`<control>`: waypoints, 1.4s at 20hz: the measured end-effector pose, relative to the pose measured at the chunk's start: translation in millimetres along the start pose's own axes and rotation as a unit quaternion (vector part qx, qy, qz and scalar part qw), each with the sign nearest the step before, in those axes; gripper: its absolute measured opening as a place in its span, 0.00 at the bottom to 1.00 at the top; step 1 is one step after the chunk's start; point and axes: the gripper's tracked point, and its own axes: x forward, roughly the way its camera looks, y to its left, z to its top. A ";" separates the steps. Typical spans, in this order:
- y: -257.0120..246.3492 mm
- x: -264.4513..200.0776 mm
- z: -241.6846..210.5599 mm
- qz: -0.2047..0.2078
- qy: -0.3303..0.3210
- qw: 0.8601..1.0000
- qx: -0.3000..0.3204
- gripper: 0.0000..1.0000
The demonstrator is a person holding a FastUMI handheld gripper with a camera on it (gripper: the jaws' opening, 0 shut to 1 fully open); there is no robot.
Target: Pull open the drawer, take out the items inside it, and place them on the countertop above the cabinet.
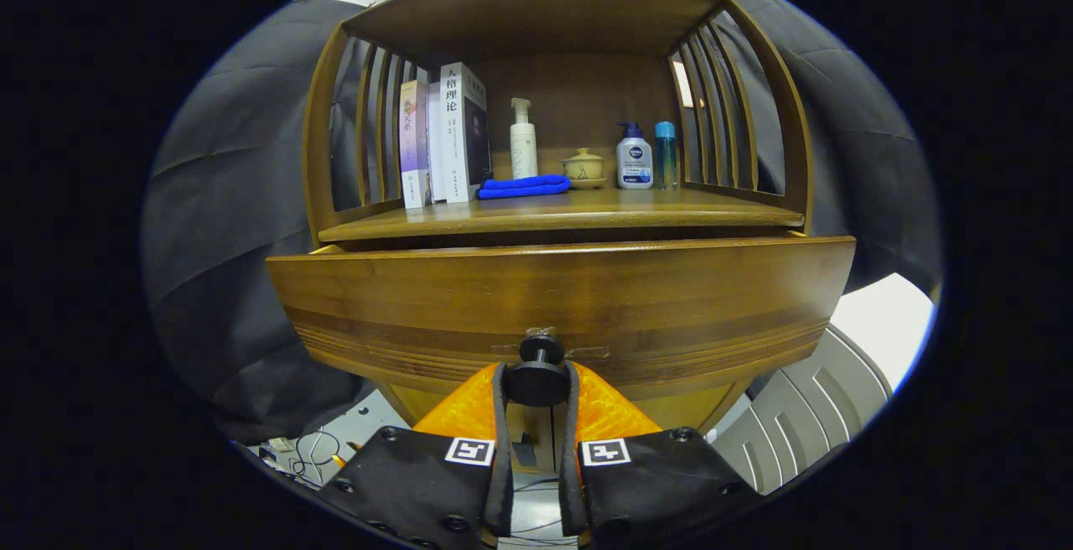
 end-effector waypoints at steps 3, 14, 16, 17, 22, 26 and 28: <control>0.9 -11.5 -3.0 0.001 0.002 1.000 -0.003 0.24; 3.9 -46.0 -20.0 0.002 0.018 1.000 -0.008 0.24; 4.0 -51.8 -26.2 0.003 0.027 1.000 -0.008 0.24; 4.0 -55.1 -24.2 0.003 0.023 1.000 -0.007 0.24; 5.5 -68.9 -33.3 0.004 0.034 0.999 -0.013 0.24; 7.0 -80.2 -38.0 0.006 0.041 0.999 -0.019 0.24; 7.4 -84.4 -39.3 0.009 0.044 0.999 -0.016 0.24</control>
